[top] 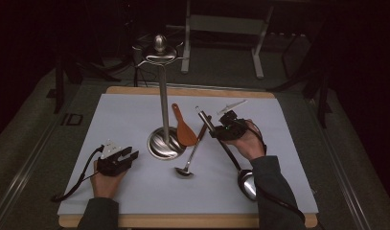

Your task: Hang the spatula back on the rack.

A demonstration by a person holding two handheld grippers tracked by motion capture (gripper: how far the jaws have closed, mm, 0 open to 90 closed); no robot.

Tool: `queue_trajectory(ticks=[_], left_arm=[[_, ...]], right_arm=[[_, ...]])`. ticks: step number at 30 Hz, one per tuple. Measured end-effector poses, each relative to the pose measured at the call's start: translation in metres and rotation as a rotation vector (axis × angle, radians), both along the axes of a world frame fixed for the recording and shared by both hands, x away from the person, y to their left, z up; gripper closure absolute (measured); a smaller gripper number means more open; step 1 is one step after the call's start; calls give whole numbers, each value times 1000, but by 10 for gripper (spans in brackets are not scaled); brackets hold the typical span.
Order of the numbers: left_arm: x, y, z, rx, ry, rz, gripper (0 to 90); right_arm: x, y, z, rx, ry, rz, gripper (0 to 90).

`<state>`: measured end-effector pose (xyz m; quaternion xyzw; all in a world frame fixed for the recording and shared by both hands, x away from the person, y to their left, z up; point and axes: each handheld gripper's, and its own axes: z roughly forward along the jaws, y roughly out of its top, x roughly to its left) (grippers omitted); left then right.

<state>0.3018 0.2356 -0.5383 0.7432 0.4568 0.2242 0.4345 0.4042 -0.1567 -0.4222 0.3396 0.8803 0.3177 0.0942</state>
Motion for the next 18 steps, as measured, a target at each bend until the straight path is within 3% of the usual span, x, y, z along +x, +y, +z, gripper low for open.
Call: queue_trajectory(ticks=[18], left_arm=[[0, 0, 0, 0, 3, -1, 623]], right_arm=[[-9, 8, 15, 62, -65, 33, 691]])
